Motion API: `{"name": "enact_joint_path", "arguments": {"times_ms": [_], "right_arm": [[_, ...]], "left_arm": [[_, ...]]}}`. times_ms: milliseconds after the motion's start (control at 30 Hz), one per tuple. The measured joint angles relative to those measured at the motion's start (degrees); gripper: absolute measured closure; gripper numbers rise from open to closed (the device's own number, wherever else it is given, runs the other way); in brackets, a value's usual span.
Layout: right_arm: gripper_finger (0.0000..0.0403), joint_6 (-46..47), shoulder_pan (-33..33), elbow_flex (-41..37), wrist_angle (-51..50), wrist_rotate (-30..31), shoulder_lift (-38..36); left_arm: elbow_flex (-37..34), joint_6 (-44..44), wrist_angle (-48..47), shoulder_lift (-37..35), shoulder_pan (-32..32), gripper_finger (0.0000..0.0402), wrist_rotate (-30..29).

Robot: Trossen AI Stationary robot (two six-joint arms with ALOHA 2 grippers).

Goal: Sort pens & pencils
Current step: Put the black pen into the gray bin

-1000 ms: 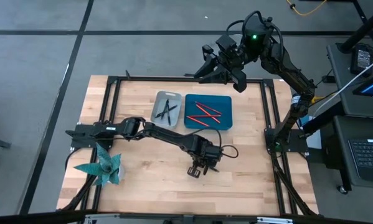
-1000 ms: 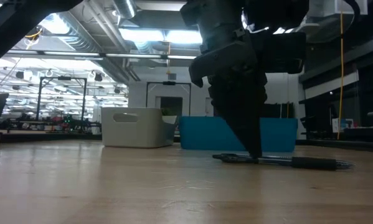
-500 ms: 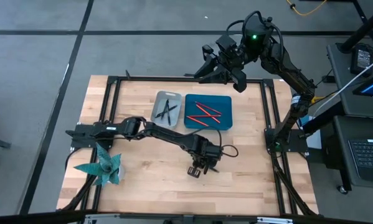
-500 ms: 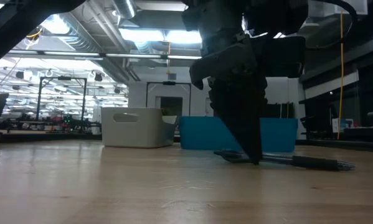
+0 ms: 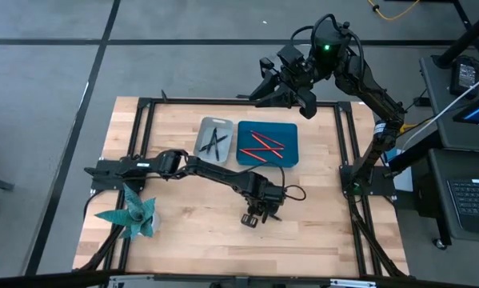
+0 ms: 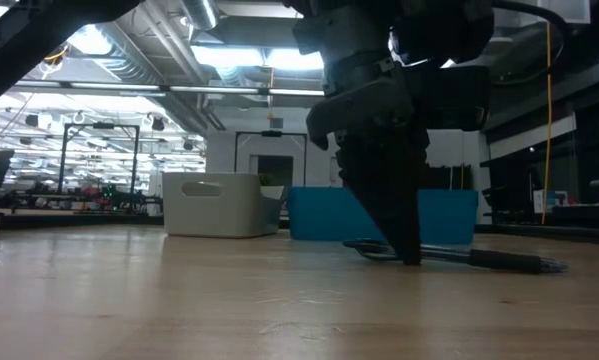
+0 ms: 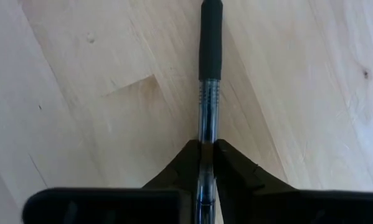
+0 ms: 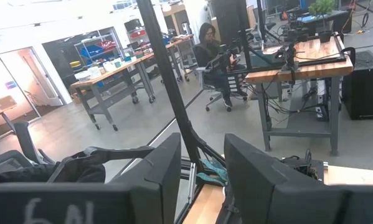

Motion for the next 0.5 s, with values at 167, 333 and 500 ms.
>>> {"name": "enact_joint_path", "arguments": {"times_ms": [167, 333, 500], "right_arm": [[0.0279, 0.0, 0.0, 0.0, 0.0, 0.0, 0.0], [0.0279, 0.0, 0.0, 0.0, 0.0, 0.5, 0.0], [0.0279, 0.0, 0.0, 0.0, 0.0, 0.5, 0.0]], "left_arm": [[0.0, -0.3, 0.0, 0.0, 0.0, 0.0378, 0.0], [0.1, -0.7, -0.2, 0.0, 0.0, 0.0378, -0.2], [0.1, -1.3, -0.3, -0.1, -0.3, 0.0378, -1.6]]}}
